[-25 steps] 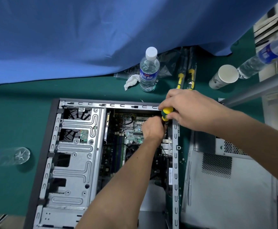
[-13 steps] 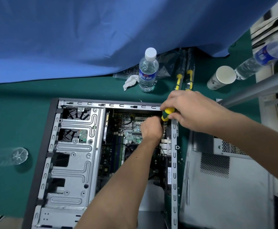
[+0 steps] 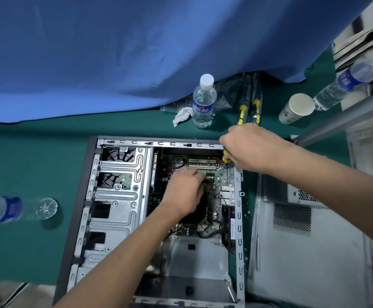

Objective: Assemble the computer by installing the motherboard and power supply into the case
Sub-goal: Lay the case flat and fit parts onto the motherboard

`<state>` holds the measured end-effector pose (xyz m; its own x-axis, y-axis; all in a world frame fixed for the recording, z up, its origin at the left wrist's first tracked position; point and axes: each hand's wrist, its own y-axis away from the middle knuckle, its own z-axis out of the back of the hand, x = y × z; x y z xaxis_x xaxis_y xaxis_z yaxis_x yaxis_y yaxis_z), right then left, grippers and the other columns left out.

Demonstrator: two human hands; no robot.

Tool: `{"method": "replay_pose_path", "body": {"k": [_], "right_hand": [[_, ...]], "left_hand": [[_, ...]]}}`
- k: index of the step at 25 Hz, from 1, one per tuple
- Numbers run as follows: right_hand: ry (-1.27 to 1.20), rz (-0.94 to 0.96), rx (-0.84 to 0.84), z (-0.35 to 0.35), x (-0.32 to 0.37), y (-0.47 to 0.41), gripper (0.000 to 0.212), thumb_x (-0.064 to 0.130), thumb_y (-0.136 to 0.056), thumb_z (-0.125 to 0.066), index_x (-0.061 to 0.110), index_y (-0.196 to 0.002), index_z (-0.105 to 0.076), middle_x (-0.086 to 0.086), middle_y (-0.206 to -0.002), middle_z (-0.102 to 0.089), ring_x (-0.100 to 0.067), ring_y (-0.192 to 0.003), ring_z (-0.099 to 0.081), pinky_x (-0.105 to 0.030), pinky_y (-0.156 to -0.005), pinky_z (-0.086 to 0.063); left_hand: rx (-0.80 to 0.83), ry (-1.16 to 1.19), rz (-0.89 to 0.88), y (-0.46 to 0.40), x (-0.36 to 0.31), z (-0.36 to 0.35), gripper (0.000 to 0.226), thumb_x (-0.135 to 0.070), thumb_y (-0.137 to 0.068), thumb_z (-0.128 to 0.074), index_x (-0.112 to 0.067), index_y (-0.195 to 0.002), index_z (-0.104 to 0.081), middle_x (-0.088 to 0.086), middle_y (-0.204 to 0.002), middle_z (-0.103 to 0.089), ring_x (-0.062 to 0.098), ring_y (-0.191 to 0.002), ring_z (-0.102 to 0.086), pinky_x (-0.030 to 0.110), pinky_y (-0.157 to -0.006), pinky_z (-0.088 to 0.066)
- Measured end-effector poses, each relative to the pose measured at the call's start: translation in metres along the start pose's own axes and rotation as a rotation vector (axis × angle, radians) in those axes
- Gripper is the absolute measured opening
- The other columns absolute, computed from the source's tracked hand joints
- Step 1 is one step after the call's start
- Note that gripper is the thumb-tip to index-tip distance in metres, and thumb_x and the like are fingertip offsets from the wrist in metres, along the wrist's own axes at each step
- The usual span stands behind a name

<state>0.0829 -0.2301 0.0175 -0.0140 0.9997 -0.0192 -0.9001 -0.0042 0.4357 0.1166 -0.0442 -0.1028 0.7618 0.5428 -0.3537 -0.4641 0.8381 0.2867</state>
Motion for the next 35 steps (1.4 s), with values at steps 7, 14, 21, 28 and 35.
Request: {"method": "replay_pose_path", "body": {"k": [7,14,21,28,35], "right_hand": [[0.113,-0.095,0.018,-0.004,0.018,0.009,0.037,0.039,-0.107,-0.033,0.011,-0.101,-0.057,-0.007,-0.098,-0.063,-0.027,-0.082,-0.061,-0.035,-0.062,-0.043],[0.050,0.004,0.068,-0.008,0.028,0.008,0.034,0.000,-0.091,-0.048,0.010,-0.123,-0.041,-0.009,-0.101,-0.040,-0.026,-0.078,-0.052,-0.039,-0.064,-0.049],[0.036,-0.133,0.105,-0.011,0.020,-0.004,0.029,0.036,-0.105,-0.036,0.010,-0.117,-0.041,-0.013,-0.111,-0.046,-0.029,-0.078,-0.056,-0.039,-0.061,-0.043],[0.172,-0.057,-0.045,-0.022,0.017,-0.001,0.035,0.038,-0.107,-0.031,0.011,-0.112,-0.053,-0.010,-0.098,-0.054,-0.029,-0.075,-0.059,-0.036,-0.057,-0.039],[0.032,-0.039,0.023,-0.021,0.016,-0.001,0.022,0.024,-0.101,-0.045,0.011,-0.118,-0.051,-0.011,-0.100,-0.049,-0.030,-0.077,-0.055,-0.038,-0.062,-0.042]], "left_hand": [[-0.287,0.022,0.381,0.087,0.065,0.019,0.056,-0.043,-0.101,-0.041,-0.023,-0.152,-0.032,0.007,-0.157,-0.025,0.024,-0.146,-0.018,0.051,-0.116,-0.020],[-0.324,-0.027,0.377,0.094,0.076,0.011,0.061,-0.050,-0.095,-0.028,-0.028,-0.152,-0.032,0.007,-0.160,-0.024,0.024,-0.148,-0.015,0.050,-0.116,-0.018],[-0.326,-0.023,0.386,0.091,0.078,0.010,0.064,-0.050,-0.092,-0.031,-0.027,-0.151,-0.033,0.007,-0.159,-0.024,0.025,-0.147,-0.016,0.049,-0.113,-0.019],[-0.352,-0.025,0.392,0.089,0.079,0.007,0.063,-0.048,-0.091,-0.033,-0.029,-0.150,-0.033,0.006,-0.158,-0.023,0.023,-0.147,-0.017,0.049,-0.113,-0.020],[-0.381,-0.023,0.380,0.090,0.079,0.003,0.062,-0.048,-0.091,-0.034,-0.029,-0.150,-0.034,0.004,-0.157,-0.024,0.023,-0.145,-0.019,0.049,-0.112,-0.021]]}}
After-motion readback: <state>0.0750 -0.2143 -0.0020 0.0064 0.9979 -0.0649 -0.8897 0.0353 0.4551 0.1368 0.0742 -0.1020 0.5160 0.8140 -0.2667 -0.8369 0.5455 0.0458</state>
